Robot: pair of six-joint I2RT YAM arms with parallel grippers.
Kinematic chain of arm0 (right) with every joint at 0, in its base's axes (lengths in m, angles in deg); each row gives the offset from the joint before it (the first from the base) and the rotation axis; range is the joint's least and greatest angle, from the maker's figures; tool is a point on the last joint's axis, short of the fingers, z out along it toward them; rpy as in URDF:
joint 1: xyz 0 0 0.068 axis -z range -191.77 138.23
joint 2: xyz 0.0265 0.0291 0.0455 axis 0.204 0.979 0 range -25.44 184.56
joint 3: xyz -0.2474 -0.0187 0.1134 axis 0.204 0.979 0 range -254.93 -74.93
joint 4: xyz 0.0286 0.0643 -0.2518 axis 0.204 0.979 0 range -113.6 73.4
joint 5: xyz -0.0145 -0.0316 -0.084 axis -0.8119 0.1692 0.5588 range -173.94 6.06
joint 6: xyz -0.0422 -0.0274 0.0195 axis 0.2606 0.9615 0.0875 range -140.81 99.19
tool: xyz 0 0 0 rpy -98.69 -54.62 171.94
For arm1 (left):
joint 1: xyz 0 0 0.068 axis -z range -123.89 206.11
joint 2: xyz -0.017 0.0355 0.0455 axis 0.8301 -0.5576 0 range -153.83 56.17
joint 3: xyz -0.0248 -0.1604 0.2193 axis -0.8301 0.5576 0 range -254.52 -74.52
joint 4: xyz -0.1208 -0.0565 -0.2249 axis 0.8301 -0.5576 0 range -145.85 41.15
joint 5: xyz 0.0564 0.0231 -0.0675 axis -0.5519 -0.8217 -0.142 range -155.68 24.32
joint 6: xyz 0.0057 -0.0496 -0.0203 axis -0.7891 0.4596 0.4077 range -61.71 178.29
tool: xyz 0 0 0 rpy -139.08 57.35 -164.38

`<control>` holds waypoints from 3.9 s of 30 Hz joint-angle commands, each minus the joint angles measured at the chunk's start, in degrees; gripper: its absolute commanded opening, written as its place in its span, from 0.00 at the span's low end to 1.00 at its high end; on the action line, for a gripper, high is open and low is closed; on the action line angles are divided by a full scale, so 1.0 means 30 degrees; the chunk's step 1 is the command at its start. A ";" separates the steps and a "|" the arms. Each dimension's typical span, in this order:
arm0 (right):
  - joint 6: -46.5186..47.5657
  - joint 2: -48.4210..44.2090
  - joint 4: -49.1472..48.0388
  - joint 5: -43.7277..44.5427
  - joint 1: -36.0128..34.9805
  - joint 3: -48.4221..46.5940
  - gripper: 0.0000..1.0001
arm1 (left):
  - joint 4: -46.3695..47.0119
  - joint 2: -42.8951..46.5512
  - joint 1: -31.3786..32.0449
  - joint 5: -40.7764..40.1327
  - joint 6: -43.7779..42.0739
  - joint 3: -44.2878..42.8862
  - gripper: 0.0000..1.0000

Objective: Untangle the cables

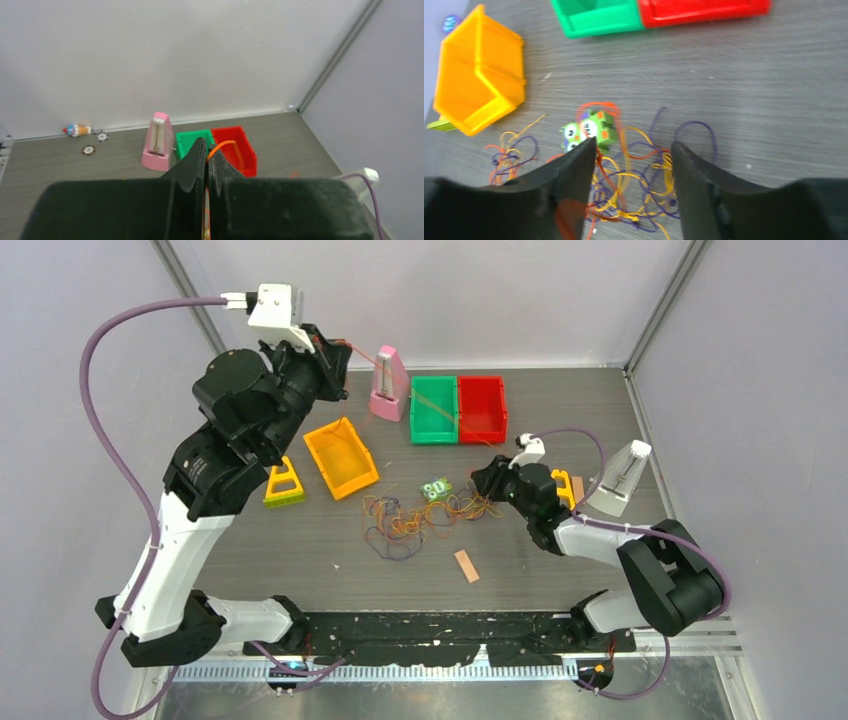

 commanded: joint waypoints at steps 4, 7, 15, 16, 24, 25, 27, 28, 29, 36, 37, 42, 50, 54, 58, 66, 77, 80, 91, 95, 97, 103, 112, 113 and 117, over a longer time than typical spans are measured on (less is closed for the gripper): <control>-0.1434 -0.0203 0.1321 0.1451 0.0775 0.0196 0.77 | 0.1600 0.1306 -0.0856 -0.2240 -0.0458 -0.0332 0.00; -0.1493 -0.0161 0.1145 0.1048 0.0883 0.0228 0.77 | 0.1579 0.1451 -0.1017 -0.2070 -0.0392 -0.0099 0.00; -0.0390 -0.0912 -0.1168 -0.1294 0.0886 0.0946 0.81 | 0.1370 0.1397 -0.1257 -0.1707 -0.0691 0.0838 0.00; -0.0232 -0.1063 -0.1317 -0.1474 0.0886 0.1076 0.82 | 0.1452 0.1463 -0.1287 -0.1836 -0.0720 0.1088 0.00; 0.0130 -0.1231 -0.1908 -0.2276 0.0901 0.1216 0.82 | 0.1927 0.1743 -0.1592 -0.2886 -0.0748 0.2737 0.00; 0.0122 -0.1236 -0.1964 -0.2272 0.0893 0.1246 0.82 | 0.1895 0.1678 -0.1665 -0.2968 -0.0697 0.2860 0.00; 0.0158 -0.1251 -0.2063 -0.2269 0.0886 0.1279 0.82 | 0.1820 0.1529 -0.1904 -0.3033 -0.0559 0.3046 0.00; 0.0151 -0.1265 -0.2087 -0.2276 0.0893 0.1292 0.82 | 0.1782 0.1446 -0.2019 -0.3034 -0.0472 0.3118 0.00; 0.0160 -0.1282 -0.2126 -0.2273 0.0904 0.1324 0.82 | 0.1789 0.1359 -0.2151 -0.3009 -0.0385 0.3201 0.00; 0.0279 -0.1355 -0.2270 -0.2319 0.0887 0.1392 0.81 | 0.1518 0.0526 -0.3332 -0.2733 0.0354 0.3555 0.00; 0.0302 -0.1357 -0.2263 -0.2325 0.0864 0.1392 0.81 | 0.1620 0.0479 -0.3567 -0.2704 0.0473 0.3750 0.00; 0.0245 -0.1220 -0.2355 -0.2460 0.0881 0.1335 0.81 | 0.1368 -0.0061 -0.4959 -0.2172 0.1530 0.4268 0.00; 0.0264 -0.1184 -0.2436 -0.2535 0.0885 0.1362 0.81 | 0.0836 -0.1739 -0.6305 -0.2282 0.3339 0.5408 0.00; 0.0243 -0.1225 -0.2434 -0.2547 0.0891 0.1363 0.81 | 0.1010 -0.2473 -0.7019 -0.1779 0.3977 0.6030 0.00; 0.0242 -0.1263 -0.2434 -0.2533 0.0885 0.1384 0.80 | 0.1129 -0.3281 -0.7623 -0.1241 0.4484 0.6245 0.00; 0.0298 -0.1350 -0.2436 -0.2508 0.0900 0.1393 0.80 | 0.0575 -0.4461 -0.8233 -0.1130 0.4929 0.5610 0.00; 0.0280 -0.1234 -0.2447 -0.2583 0.0904 0.1335 0.80 | -0.0361 -0.3655 -0.8322 0.0967 0.4834 0.2271 0.00; 0.0258 -0.1217 -0.2441 -0.2607 0.0886 0.1314 0.80 | -0.0037 -0.3099 -0.8307 0.1122 0.4808 0.1961 0.00; 0.0188 -0.1120 -0.2508 -0.2718 0.0885 0.1301 0.80 | -0.1093 -0.4184 -0.8720 0.0592 0.4169 -0.0566 0.00; 0.0187 -0.1124 -0.2539 -0.2711 0.0878 0.1326 0.80 | -0.0774 -0.4253 -0.9026 0.0753 0.4442 0.0348 0.00; 0.0178 -0.1101 -0.2548 -0.2736 0.0884 0.1333 0.80 | -0.0558 -0.4296 -0.9203 0.0802 0.4542 0.0781 0.00; 0.0101 -0.1127 -0.2586 -0.2780 0.0885 0.1347 0.80 | -0.0352 -0.4596 -0.9710 0.0485 0.4971 0.1757 0.00; 0.0093 -0.1136 -0.2640 -0.2798 0.0887 0.1362 0.80 | 0.0108 -0.5756 -1.0069 -0.0090 0.5589 0.3324 0.00; 0.0089 -0.1144 -0.2639 -0.2797 0.0886 0.1363 0.80 | 0.0023 -0.6045 -1.0079 -0.0103 0.5690 0.3325 0.00; 0.0137 -0.1192 -0.2640 -0.2791 0.0886 0.1344 0.80 | -0.0675 -0.7001 -1.0069 0.0004 0.6425 0.3214 0.00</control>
